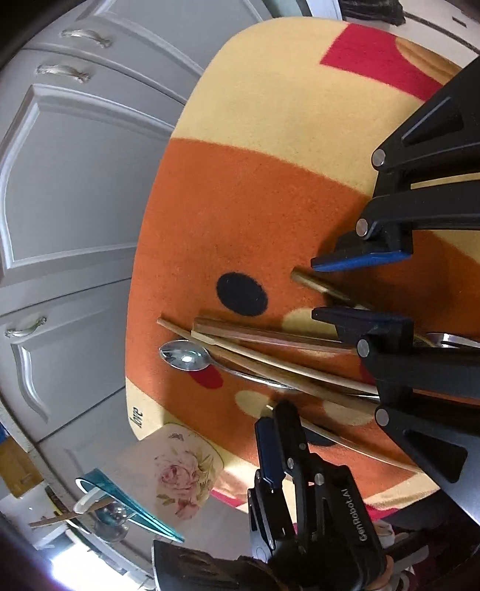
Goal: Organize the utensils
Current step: 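Regrip the bamboo stick with the left tool while the right tool grasps the gold fork, then lift the bamboo stick with the left tool while the right tool lifts the fork toward the cup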
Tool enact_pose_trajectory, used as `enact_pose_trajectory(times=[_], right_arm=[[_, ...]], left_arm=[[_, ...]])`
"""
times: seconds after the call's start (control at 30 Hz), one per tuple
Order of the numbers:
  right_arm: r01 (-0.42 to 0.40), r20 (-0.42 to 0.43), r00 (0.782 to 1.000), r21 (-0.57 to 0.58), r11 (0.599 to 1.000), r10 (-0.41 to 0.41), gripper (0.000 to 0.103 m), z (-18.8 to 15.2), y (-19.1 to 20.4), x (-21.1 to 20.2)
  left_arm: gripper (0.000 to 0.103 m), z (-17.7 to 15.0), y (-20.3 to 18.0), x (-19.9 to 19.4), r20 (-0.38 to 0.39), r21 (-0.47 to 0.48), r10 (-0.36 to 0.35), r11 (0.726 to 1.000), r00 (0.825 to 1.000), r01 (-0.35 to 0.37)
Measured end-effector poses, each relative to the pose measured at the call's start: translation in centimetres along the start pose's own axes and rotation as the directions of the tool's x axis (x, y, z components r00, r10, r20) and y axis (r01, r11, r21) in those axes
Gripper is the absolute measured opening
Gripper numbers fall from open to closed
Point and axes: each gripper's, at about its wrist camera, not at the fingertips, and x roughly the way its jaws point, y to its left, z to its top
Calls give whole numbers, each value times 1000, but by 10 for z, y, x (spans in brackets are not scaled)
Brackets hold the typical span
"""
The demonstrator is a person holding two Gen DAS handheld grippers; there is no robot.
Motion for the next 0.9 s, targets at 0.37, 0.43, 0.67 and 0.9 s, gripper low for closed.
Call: enact_pose_trajectory(times=[0.37,0.43,0.67,0.9], right_arm=[[-110,103,989,41,993,105,8,-12,3,-47],[-154,143,979,44,987,146,6,-17,7,-65],[-135,167,977,-13,991,136,5,-31,27,-88],[-106,85,991,21,994,104,14,-27,22,-51]], left_arm=[[3,-9,22,-37,60,-79,-87,993,994,92],[3,-10,26,-56,98,-90,-99,990,990,108],[3,-21,35,-91,158,-102,-116,986,981,133],[3,-38,41,-100,160,-132,-123,981,979,145]])
